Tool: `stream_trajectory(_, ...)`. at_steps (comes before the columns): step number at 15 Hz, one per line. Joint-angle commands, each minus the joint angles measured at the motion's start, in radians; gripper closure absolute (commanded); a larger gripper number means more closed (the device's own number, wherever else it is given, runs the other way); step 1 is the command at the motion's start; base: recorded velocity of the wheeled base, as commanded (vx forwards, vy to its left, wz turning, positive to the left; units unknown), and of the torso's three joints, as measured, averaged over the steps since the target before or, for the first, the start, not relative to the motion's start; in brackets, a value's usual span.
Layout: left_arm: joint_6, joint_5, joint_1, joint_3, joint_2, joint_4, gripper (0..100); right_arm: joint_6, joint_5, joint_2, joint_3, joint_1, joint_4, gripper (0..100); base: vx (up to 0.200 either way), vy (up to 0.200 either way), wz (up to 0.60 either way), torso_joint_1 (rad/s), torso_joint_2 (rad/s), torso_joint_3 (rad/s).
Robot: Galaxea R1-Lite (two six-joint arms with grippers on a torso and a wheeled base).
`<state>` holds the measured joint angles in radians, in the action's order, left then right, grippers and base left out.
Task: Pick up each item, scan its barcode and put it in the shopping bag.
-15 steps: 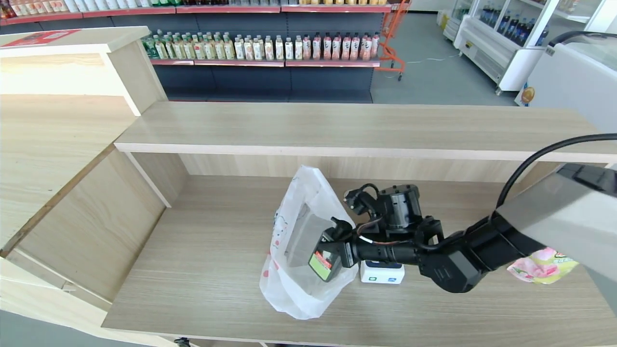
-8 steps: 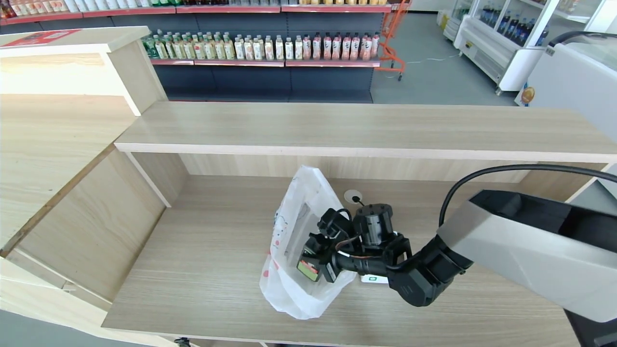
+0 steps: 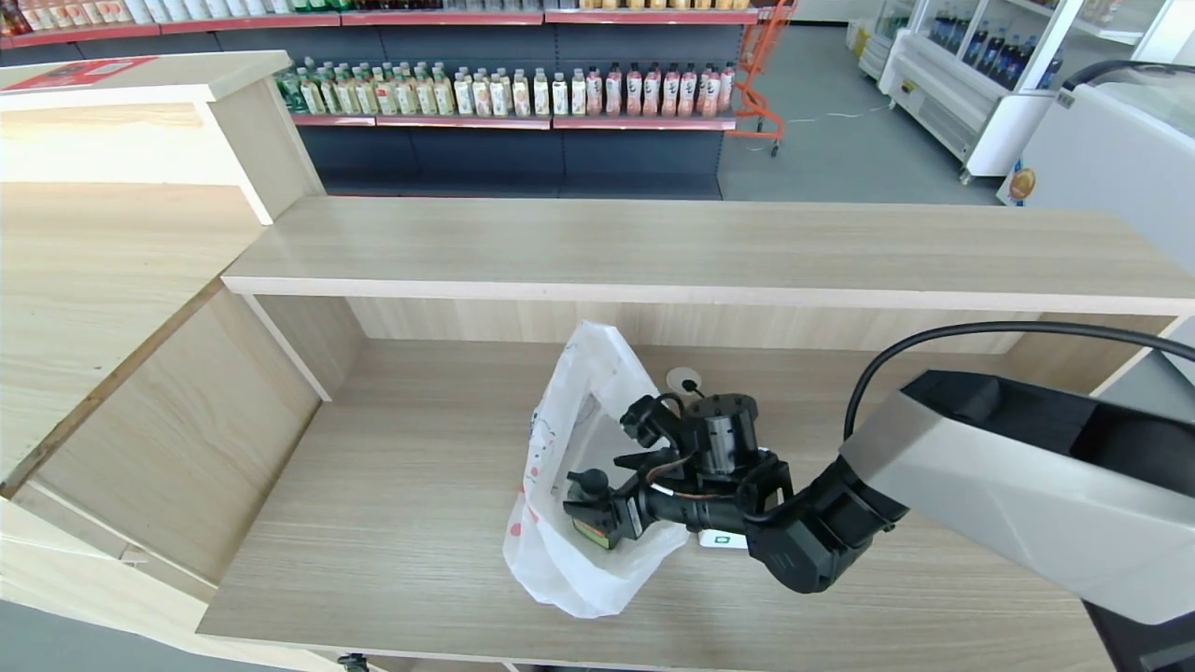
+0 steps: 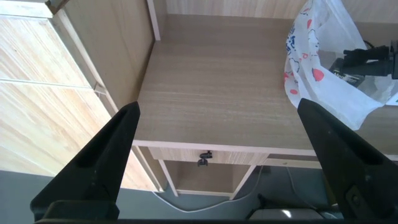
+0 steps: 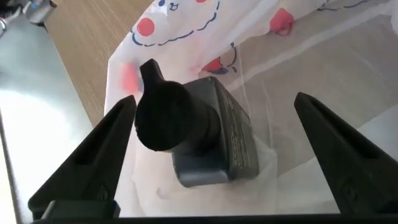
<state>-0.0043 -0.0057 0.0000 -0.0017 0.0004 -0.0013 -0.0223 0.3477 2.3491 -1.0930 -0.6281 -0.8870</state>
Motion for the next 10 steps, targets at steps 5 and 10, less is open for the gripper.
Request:
stream_trajectory(5,0.000,0.000,0.000,0.000,0.000,0.000,0,0.453,0.001,-0.223,0.128,0.096,0.083,0,0.000,0.000,0.00,0.000,0.00,0.000)
stream_trajectory(10,0.000,0.000,0.000,0.000,0.000,0.000,0,0.539,0.042,-0.491,0.436,0.263,0.138,0,0.000,0.000,0.00,0.000,0.00,0.000)
